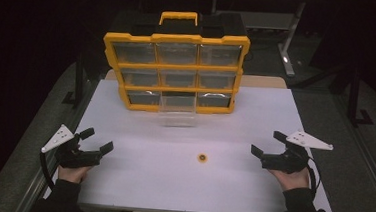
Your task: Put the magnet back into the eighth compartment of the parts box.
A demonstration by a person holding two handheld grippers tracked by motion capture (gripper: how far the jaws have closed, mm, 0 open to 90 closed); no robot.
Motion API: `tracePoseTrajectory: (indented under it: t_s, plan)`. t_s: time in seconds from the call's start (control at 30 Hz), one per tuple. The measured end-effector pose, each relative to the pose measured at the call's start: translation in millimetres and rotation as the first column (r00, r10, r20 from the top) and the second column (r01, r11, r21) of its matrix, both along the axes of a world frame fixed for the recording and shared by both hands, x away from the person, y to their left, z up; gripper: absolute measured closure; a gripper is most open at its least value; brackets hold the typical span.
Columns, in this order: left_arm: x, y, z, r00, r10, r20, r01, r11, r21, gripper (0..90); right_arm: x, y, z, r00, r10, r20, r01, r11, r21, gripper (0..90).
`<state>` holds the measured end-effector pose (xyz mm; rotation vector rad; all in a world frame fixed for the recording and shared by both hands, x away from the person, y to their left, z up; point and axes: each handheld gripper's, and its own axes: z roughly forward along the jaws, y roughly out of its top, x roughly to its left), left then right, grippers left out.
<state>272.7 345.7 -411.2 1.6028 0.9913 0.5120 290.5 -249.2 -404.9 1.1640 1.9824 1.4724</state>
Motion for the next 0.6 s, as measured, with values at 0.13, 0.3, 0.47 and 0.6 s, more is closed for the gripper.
tracePoseTrajectory:
  t_s: [0.13, 0.3, 0.47, 0.6]
  plan:
    - [0.6, -1.0, -0.8, 1.0, 0.001, -0.006, -0.001, 1.0, 0.001, 0.0, 3.4, 0.3, -1.1, 0.9998, -0.006, -0.019, 0.006, 1.0, 0.002, 0.0]
    - [1.0, -2.6, -1.2, 1.0, 0.002, -0.008, -0.002, 1.0, 0.005, 0.0, 5.5, 2.8, -0.5, 0.9994, 0.005, -0.035, -0.005, 1.0, -0.011, 0.0]
    - [1.4, -2.6, -1.5, 0.9999, 0.006, -0.01, -0.006, 1.0, 0.008, 0.0, 9.2, 8.2, 0.3, 0.9981, 0.028, -0.055, -0.029, 0.999, -0.026, 0.0]
    - [1.1, -1.9, -1.3, 0.9999, 0.011, -0.007, -0.011, 0.9999, 0.0, 0.0, 11.9, 14.2, 2.1, 0.9968, 0.051, -0.061, -0.053, 0.998, -0.041, 0.0]
